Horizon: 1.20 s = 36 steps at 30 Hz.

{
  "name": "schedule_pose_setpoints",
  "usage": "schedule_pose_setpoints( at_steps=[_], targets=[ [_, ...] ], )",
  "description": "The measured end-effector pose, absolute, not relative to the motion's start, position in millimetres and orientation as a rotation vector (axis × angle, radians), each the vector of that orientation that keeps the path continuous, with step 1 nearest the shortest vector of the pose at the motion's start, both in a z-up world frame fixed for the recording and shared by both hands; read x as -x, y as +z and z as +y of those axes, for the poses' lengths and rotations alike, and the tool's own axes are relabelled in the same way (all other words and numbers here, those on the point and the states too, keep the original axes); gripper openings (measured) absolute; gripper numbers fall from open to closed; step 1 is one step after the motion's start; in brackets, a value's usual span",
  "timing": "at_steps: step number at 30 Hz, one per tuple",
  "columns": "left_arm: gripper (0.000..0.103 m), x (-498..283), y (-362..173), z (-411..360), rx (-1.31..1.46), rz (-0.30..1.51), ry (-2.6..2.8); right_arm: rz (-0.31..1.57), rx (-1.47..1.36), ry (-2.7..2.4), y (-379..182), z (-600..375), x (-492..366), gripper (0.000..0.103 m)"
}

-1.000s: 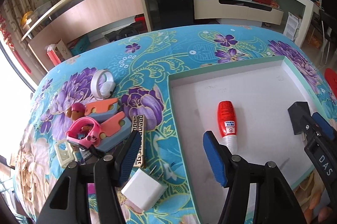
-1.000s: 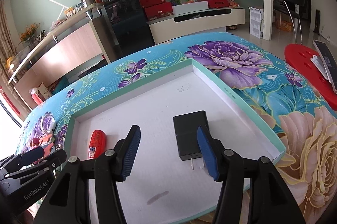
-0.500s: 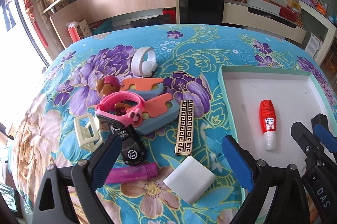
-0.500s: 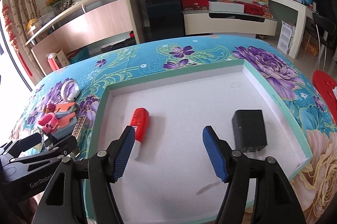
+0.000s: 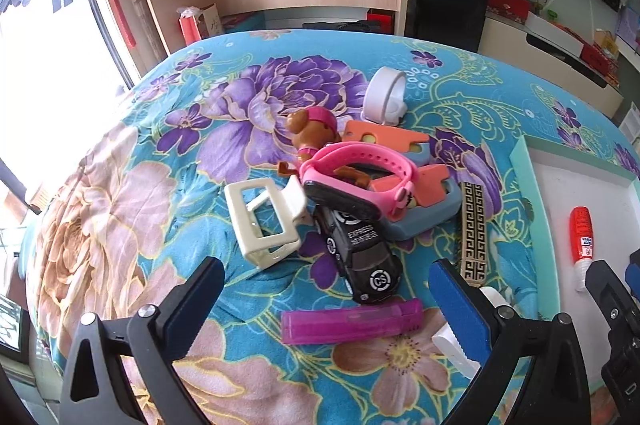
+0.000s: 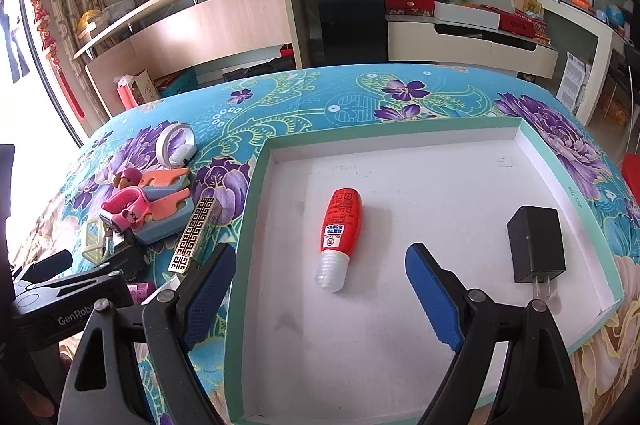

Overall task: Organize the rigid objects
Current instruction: 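Move the right gripper to the white cube charger and grasp it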

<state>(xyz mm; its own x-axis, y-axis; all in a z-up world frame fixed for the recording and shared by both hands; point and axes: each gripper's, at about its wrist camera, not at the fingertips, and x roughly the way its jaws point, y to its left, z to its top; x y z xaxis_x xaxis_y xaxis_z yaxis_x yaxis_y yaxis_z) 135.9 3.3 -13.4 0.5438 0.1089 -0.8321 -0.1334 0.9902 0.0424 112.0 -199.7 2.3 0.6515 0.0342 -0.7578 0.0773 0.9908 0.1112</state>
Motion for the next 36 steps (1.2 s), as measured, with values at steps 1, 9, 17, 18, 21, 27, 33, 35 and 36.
schedule_pose_setpoints(
  at_steps=[1, 9, 17, 18, 21, 27, 33, 35, 36],
  targets=[
    [0.103, -135.3, -14.7, 7.4, 0.033, 0.986, 0.149, 0.865, -0.132, -0.022, 1.7, -197.4, -112.4, 0.087],
    [0.103, -132.6, -21.3, 37.0, 0.087, 0.995, 0.162, 0.873, -0.105, 0.026, -0.2, -177.3, -112.3, 0.087],
    [0.103, -128.0, -18.7, 52.2, 0.118, 0.988, 0.143, 0.89, -0.022, 0.061, -7.5, -150.8, -111.5, 0.087],
    [0.103, -127.4, -17.7, 53.5, 0.124, 0.984, 0.138, 0.887, -0.018, 0.063, -8.0, -149.1, -110.5, 0.087],
    [0.103, -126.2, -16.4, 58.4, 0.138, 0.981, 0.133, 0.874, -0.03, 0.076, -6.6, -147.8, -107.6, 0.087],
    [0.103, -125.0, -18.5, 74.2, 0.184, 0.986, 0.146, 0.851, -0.07, 0.084, -3.4, -151.7, -104.0, 0.087],
    [0.103, -124.4, -21.4, 85.8, 0.222, 0.998, 0.161, 0.833, -0.048, 0.14, -1.4, -139.5, -99.4, 0.087],
    [0.103, -124.0, -21.0, 87.7, 0.232, 0.999, 0.161, 0.828, -0.023, 0.181, -1.6, -128.9, -97.5, 0.087],
    [0.103, -123.9, -20.9, 88.0, 0.236, 0.999, 0.16, 0.828, -0.008, 0.197, -2.5, -123.5, -96.8, 0.087]
  ],
)
